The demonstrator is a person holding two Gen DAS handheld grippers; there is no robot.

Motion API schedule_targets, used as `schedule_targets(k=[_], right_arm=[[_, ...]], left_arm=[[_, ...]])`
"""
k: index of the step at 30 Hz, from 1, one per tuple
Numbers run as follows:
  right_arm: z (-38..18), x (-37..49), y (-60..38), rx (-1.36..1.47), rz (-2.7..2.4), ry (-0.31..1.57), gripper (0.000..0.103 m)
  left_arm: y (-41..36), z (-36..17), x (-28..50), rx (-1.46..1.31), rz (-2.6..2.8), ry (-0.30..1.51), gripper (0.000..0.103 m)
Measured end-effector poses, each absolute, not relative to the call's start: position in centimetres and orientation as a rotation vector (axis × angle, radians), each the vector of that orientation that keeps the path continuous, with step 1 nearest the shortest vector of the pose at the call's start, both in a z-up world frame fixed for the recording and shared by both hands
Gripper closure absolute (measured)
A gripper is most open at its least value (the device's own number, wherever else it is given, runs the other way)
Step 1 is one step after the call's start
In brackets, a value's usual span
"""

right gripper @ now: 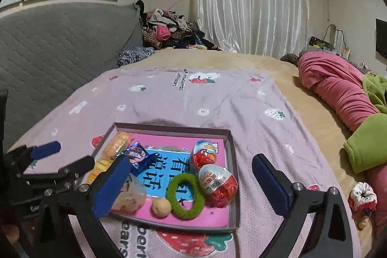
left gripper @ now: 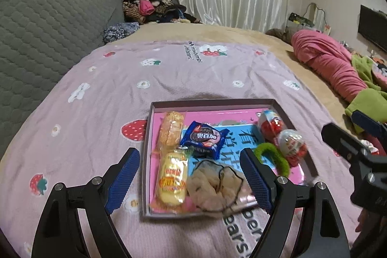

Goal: Organize objects
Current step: 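Withdraw both open tools up and away from the tray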

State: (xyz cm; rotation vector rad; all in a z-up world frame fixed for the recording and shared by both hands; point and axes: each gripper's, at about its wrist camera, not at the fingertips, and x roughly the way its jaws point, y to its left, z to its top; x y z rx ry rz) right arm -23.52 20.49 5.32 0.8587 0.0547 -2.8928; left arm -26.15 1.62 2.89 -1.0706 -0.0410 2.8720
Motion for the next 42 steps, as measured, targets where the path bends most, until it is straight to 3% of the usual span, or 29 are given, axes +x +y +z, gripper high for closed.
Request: schedule_targets(k=[5,7,27,42], right_arm=[[6.7,-21.6,20.4,0.869,-2.892,0.084,0.001],[7.0,-20.9,20.4,0.881,-2.893,0.098,0.001],[15.1,-11.6,19.4,0.781,-2.906,0.124,0.001],[16.0,-7.1,19.8,0.769,-2.908,0.131,0.001]], left_arm=[[1.2,4.4,-23.5,-1.068,2.888,-0.048,0.01],[1.0,5.2,-22.2,-1.061,2.893,-0.049,0.0],[-1.0,14.1,-11.3,-0.907,3.023,-0.029,0.0],[-0.8,14.9,-6.0,-0.867,3.054,-0.036,0.0]])
